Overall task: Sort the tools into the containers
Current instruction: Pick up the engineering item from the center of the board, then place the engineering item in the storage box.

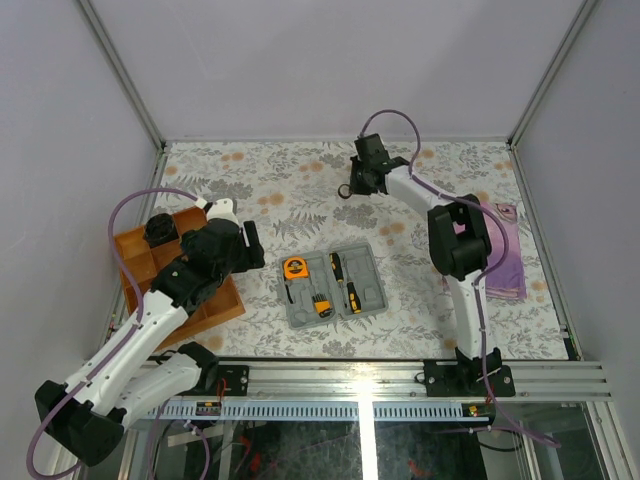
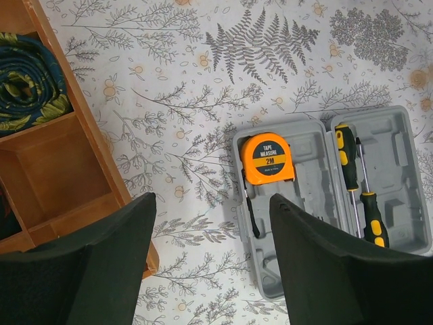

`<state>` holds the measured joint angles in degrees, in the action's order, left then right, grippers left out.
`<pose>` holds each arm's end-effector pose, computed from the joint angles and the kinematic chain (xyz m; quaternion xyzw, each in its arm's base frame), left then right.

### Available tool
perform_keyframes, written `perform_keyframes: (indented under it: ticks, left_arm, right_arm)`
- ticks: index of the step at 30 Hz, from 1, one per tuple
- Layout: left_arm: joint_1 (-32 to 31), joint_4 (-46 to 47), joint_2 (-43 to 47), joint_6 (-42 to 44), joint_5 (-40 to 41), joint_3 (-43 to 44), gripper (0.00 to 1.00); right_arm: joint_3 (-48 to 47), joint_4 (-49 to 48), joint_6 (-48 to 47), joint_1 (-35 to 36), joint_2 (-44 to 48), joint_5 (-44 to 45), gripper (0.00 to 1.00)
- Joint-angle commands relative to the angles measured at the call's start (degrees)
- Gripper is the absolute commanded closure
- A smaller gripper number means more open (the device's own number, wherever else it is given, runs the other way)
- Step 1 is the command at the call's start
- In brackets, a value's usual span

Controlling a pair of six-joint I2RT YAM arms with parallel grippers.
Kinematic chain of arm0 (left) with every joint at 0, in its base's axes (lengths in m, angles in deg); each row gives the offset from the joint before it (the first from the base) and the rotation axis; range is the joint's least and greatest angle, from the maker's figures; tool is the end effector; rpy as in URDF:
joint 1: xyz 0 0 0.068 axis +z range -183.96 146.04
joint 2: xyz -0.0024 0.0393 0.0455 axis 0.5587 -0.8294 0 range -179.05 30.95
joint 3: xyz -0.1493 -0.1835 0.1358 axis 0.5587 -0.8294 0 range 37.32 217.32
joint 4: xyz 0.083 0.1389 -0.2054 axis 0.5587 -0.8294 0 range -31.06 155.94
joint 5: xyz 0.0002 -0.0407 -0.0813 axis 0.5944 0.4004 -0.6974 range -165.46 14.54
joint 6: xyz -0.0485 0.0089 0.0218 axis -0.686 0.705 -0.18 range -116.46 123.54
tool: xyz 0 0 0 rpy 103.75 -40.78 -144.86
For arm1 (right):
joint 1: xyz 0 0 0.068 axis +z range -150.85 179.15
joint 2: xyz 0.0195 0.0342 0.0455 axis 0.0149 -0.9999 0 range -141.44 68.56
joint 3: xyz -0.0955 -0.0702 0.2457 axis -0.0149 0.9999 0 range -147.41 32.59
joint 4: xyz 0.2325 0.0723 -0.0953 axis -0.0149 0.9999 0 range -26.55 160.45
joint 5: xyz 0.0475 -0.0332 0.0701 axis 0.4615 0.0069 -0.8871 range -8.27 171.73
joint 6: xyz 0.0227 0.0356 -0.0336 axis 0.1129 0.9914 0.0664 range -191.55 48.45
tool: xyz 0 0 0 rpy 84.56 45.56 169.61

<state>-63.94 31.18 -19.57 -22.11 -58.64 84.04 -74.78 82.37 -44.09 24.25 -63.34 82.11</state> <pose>0.1656 -0.0835 0.2935 -0.0298 0.8930 -0.0838 0.4411 0.4743 0.2220 0.1875 0.0203 0.9184 0.1722 0.3557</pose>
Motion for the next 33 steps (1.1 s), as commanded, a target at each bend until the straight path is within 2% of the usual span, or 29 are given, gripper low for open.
perform_keyframes:
  ticks: [1, 9, 14, 23, 28, 33]
  left_arm:
    - [-0.5, 1.7, 0.1, 0.3, -1.1, -0.7, 0.33]
    - [-0.4, 2.2, -0.7, 0.6, -2.2, -0.8, 0.33]
    - [-0.5, 2.3, -1.1, 0.5, -2.6, -0.9, 0.33]
    - [-0.4, 2.4, -1.5, 0.6, -3.3, -0.8, 0.33]
    - [-0.4, 2.5, -1.7, 0.6, -3.6, -0.9, 0.33]
    - [-0.4, 2.5, -1.7, 0.6, -3.7, -0.9, 0.33]
  right_arm:
    - [5.6, -4.5, 1.7, -0.2, 9.4, 2.9, 1.0]
    - [20.6, -8.3, 3.9, -0.2, 20.4, 3.8, 1.0]
    - [28.1, -6.7, 4.8, 0.0, 26.2, 1.9, 1.0]
    - [43.4, -10.3, 4.8, 2.7, 38.7, 8.0, 1.0]
    - [46.4, -8.7, 2.5, 6.6, 42.7, 9.4, 1.0]
    - [51.1, -10.4, 1.2, 13.6, 47.7, 11.2, 1.0]
